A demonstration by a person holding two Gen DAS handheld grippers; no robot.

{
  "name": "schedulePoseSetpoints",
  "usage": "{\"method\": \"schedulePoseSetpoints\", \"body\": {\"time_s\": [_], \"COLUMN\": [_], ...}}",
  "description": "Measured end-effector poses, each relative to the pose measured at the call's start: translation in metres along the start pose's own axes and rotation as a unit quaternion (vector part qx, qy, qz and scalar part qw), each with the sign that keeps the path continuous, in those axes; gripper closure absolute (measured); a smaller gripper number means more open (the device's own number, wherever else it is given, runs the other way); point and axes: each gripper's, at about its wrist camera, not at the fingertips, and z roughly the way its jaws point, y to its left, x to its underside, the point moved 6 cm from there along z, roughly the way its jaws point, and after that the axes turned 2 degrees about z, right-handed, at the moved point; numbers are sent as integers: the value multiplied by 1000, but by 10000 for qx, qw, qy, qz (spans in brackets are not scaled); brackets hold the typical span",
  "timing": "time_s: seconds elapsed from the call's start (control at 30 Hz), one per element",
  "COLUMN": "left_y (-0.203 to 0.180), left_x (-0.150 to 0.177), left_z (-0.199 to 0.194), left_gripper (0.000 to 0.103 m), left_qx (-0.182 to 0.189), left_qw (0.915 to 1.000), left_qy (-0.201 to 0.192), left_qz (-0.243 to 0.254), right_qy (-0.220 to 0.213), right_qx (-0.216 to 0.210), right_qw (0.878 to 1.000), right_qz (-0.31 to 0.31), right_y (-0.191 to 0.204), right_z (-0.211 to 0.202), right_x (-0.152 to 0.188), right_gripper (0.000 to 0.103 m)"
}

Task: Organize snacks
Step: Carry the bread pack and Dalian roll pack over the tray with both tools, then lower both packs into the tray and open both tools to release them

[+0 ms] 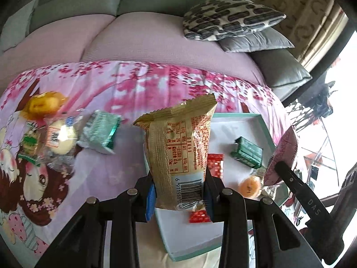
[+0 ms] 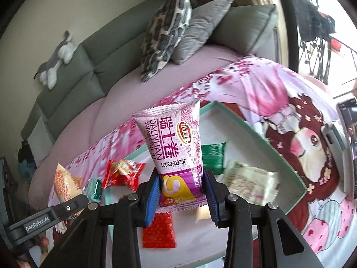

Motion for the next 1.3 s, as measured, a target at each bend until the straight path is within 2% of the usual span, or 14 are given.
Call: {"method": "schedulePoseSetpoints", "body": {"time_s": [0.13, 0.4, 0.63, 0.93, 1.3], "left_y": [-20, -39, -60, -78, -77], "left_x": [-2, -3, -11, -14, -15], "left_z": [12, 35, 46, 74, 90], "left_gripper": [66, 66, 66, 66, 66], "left_qx": [192, 183, 262, 328, 274], "left_qw": [9997, 9989, 9981, 9972, 9973], "left_qy": [73, 219, 118, 193, 299], "left_qz": [137, 370, 545, 642, 612], "right_qy": [14, 50, -73, 35, 144], "right_qx": [43, 119, 371, 743, 470], "right_qw": [10000, 9999, 9993, 9972, 9986], "right_qz": [8, 80, -12, -122, -200], "right_y": [-6, -17, -34, -53, -42], "right_z": [3, 15, 26, 50, 63], "right_x": [-4, -9, -22, -22, -19], "right_gripper": [63, 63, 63, 63, 62]}}
